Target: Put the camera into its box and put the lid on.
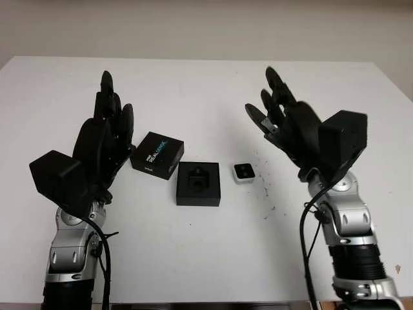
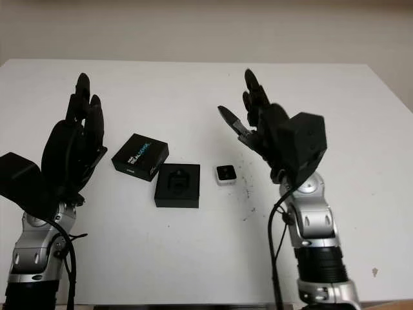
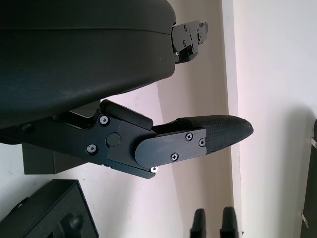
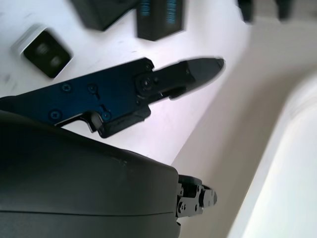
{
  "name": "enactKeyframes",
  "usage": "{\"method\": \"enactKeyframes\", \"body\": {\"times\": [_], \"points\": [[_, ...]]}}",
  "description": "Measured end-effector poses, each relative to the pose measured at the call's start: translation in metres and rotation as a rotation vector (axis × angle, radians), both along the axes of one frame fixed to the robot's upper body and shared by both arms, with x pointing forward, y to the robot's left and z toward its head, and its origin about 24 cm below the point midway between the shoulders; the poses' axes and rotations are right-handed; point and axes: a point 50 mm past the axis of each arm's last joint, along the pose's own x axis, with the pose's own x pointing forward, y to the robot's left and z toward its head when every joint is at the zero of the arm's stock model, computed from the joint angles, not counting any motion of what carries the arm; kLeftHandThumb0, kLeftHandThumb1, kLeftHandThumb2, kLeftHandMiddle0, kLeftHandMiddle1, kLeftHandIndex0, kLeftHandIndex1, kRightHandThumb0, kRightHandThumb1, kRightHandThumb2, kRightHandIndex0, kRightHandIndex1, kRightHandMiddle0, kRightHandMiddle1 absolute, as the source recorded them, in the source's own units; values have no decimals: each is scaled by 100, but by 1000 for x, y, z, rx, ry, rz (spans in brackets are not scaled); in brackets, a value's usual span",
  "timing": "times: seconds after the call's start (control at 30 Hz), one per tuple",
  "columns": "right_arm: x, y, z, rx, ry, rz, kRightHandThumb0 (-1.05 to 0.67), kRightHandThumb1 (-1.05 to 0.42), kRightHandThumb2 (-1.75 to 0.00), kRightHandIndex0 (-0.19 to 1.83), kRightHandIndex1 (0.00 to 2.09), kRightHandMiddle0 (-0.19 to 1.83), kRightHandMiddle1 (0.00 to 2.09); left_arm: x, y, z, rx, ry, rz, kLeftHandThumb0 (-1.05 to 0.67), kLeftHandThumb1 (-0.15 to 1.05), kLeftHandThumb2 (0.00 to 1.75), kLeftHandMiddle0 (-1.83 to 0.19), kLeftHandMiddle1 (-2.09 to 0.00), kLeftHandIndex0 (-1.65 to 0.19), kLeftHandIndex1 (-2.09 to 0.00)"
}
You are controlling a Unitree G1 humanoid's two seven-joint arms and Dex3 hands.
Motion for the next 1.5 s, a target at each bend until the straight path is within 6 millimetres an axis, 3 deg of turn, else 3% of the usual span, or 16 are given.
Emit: {"method": "enactKeyframes", "body": {"times": [0.23,0.57,0.83,1.3,1.33,1.37,1.43,1.5], "points": [[-2,-14,5,-372,-70,5,-50,-78,-4,24,19,22,20,0,0,0,0,0,3,-76,105,60,19,0,19,0],[-6,-8,-9,-687,-49,14,-53,-77,-5,32,16,35,14,0,1,0,-10,7,5,-76,105,57,19,0,19,0],[-10,-6,-16,-807,-45,26,-59,-77,-6,47,25,39,11,0,1,0,-19,7,3,-75,105,58,19,0,19,0],[-11,-2,-25,-821,-42,79,-55,-77,-6,43,30,47,16,0,2,1,-3,6,3,-75,105,61,19,0,19,0],[-11,-2,-26,-816,-38,83,-55,-77,-6,43,36,47,18,0,2,1,-3,5,2,-75,105,60,19,0,19,0],[-11,-2,-27,-812,-33,84,-56,-77,-5,29,70,46,23,0,2,1,-3,5,2,-75,105,60,19,0,19,0],[-10,-4,-30,-811,-20,84,-56,-77,-5,10,113,44,30,0,3,1,-3,5,3,-75,105,60,19,0,19,0],[-10,-5,-33,-812,-7,83,-56,-78,-5,2,131,43,35,0,3,1,-3,4,4,-74,105,61,19,0,19,0]]}}
